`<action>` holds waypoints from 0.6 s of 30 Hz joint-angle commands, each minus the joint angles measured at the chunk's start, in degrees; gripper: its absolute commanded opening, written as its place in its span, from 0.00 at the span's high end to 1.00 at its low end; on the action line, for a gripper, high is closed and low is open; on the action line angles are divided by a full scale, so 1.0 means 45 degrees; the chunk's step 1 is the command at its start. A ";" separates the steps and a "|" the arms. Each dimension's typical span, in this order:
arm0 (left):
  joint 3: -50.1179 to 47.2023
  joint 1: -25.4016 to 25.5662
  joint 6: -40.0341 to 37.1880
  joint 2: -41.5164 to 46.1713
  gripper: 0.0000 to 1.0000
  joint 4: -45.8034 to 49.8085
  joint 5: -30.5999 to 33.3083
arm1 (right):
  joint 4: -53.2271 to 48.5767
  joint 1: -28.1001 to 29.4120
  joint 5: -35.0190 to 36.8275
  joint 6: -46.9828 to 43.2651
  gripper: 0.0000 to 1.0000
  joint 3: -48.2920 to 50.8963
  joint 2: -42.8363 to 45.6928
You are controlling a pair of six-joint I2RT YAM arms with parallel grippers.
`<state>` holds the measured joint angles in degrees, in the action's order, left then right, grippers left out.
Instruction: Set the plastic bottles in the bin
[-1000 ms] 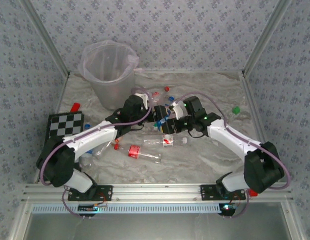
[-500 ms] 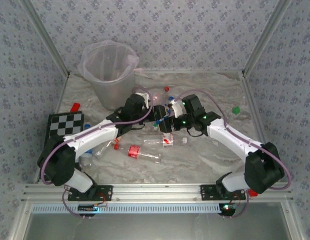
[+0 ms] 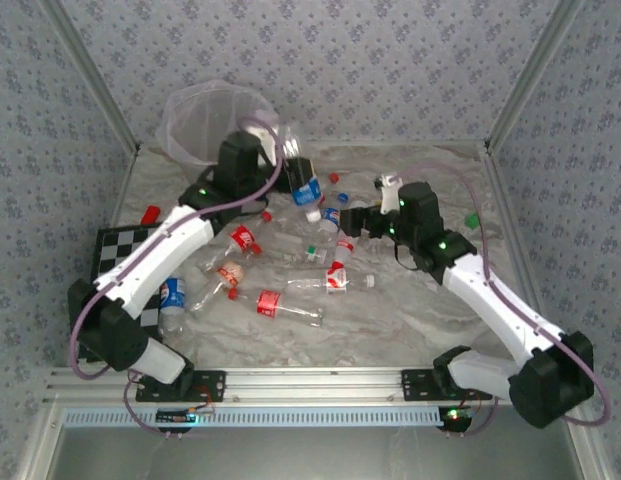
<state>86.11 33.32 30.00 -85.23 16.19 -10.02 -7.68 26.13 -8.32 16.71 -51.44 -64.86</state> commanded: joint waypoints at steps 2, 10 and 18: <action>0.2401 -0.0832 -0.2126 0.0522 0.64 0.1578 0.0924 | 0.1104 -0.0640 0.1180 0.1227 0.00 0.1075 0.0234; 0.3824 -0.3892 -0.2487 -0.0522 0.96 0.0398 0.2542 | 0.0705 -0.1370 0.1313 0.1346 0.00 0.1197 0.0137; 0.9990 -0.5366 -0.4587 -0.5521 1.00 0.4846 0.2113 | 0.0194 -0.1751 0.1477 0.1091 0.00 0.1367 0.0541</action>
<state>121.71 9.08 16.03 -103.70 26.94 0.10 -5.69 18.98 -3.09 21.65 -46.11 -63.94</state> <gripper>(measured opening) 0.450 0.998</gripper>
